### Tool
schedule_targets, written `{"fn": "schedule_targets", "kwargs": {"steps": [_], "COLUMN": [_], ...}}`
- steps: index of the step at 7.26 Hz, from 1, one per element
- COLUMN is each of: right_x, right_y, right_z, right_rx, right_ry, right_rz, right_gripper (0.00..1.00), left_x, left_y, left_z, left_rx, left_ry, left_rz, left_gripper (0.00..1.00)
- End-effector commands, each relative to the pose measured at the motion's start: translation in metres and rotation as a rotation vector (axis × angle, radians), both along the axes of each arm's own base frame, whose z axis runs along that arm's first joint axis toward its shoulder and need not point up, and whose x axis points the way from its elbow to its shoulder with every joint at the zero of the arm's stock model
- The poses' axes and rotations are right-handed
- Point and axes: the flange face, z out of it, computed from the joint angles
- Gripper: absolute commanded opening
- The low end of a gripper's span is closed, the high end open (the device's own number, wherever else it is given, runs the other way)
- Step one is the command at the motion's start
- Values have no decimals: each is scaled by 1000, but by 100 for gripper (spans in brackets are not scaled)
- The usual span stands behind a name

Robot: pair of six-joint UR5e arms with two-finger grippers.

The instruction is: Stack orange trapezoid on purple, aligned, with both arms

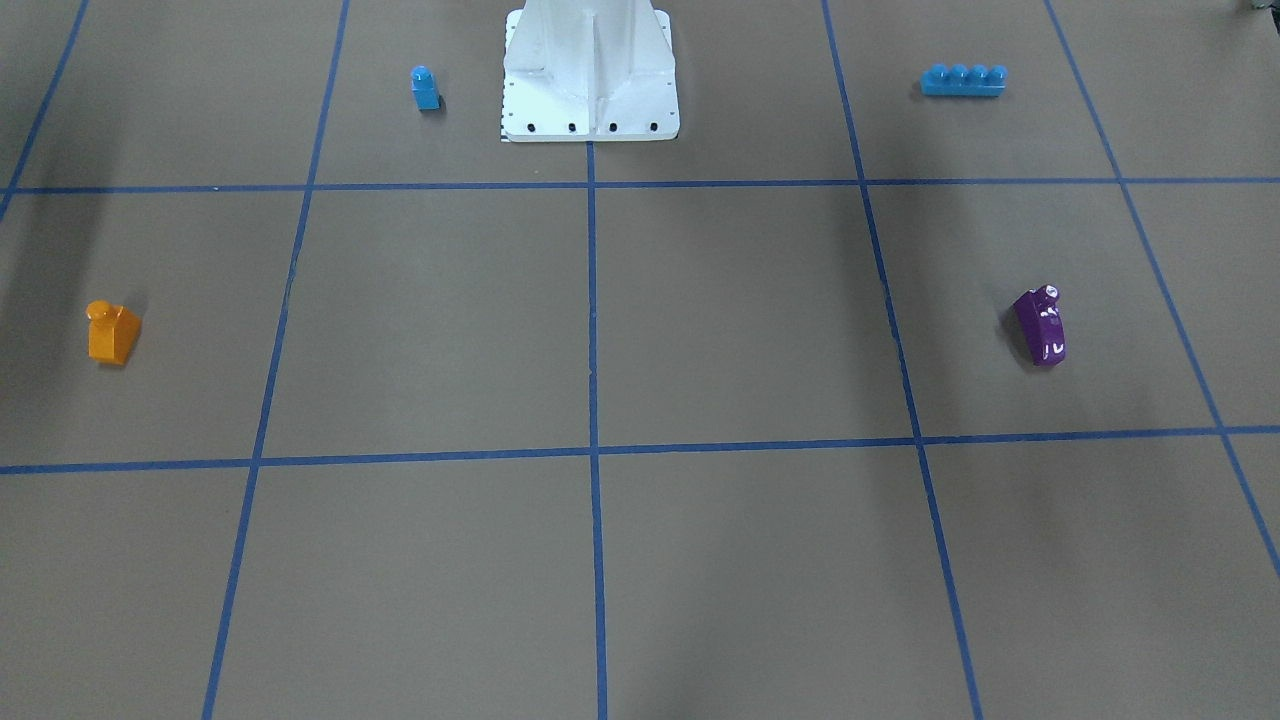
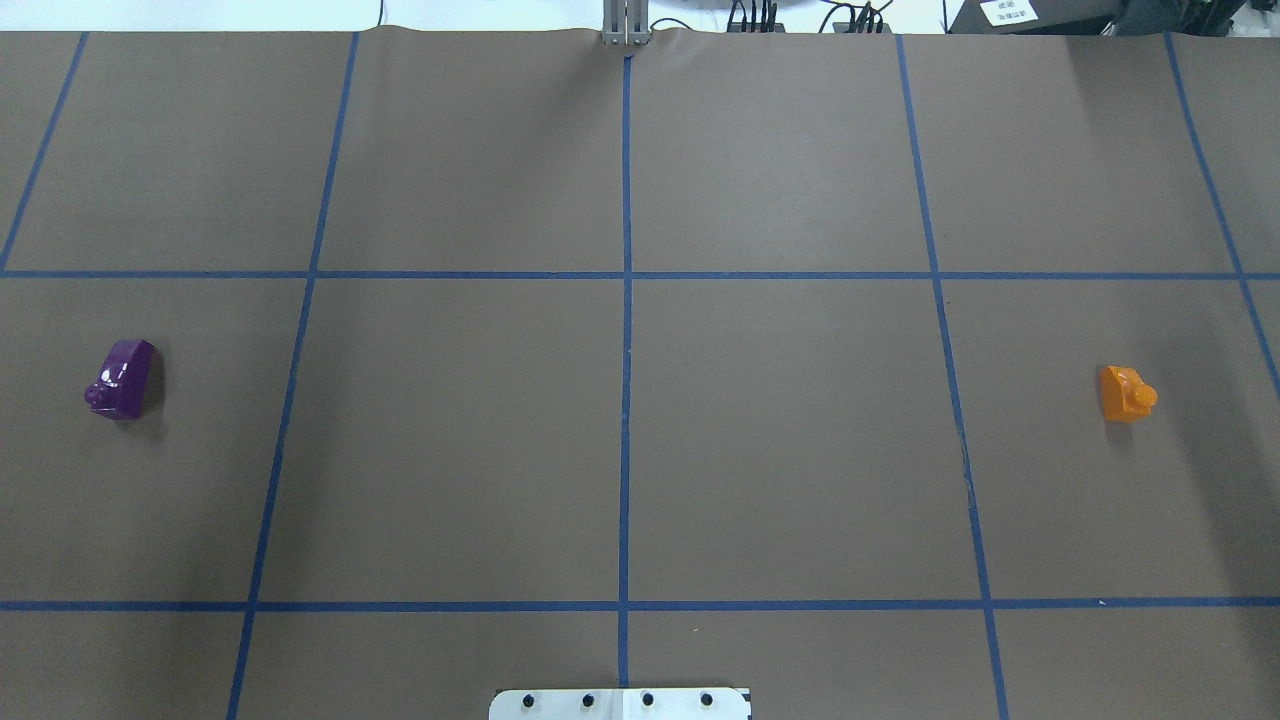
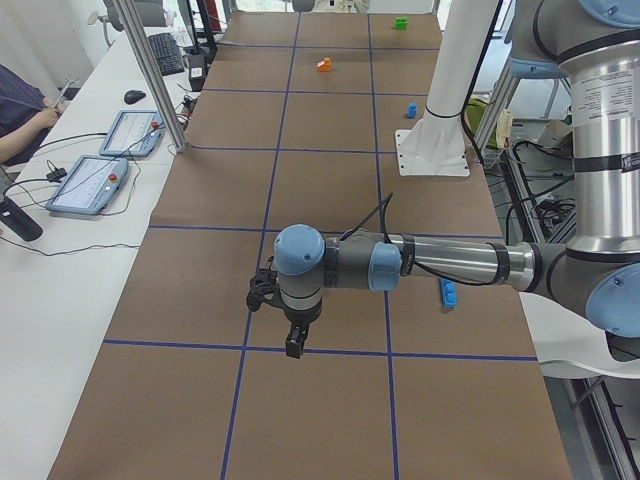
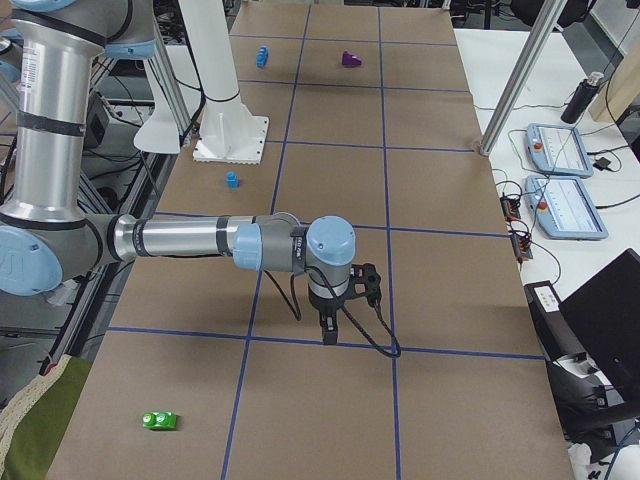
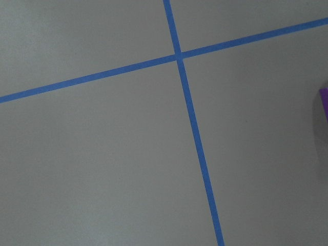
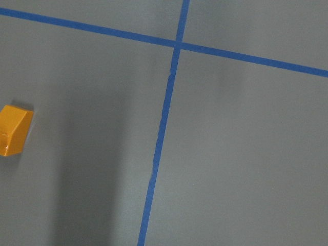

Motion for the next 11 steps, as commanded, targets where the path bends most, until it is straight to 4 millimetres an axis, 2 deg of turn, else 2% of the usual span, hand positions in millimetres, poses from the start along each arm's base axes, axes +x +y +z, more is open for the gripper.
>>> {"fn": "schedule_targets", "kwargs": {"steps": [1,4,5,6,8,10,11], "right_x": [0,0,0,-2,-3,-4,-10], "right_y": [0,-4,-10,-13,-30,-34,-38], "right_z": [0,-7,-12,-20,-53,-71,-78], "right_rx": [0,22,88,151,231,306,337], "right_ry": [0,0,-1,-28,-41,-44,-44], "right_rz": [0,-1,2,5,3,8,-9], "right_gripper": [100,100,100,100,100,100,99], "left_x": [5,4,5,4,5,10,28], "left_y": [-2,-12,-13,-36,-59,-59,-56], "left_z": [-2,-17,-20,-47,-83,-95,-92], "left_rx": [7,98,127,227,385,396,417], "left_ry": [0,-3,0,-6,0,74,108], "left_rz": [12,3,4,2,1,-19,16], "left_gripper": [100,100,100,100,100,100,100]}}
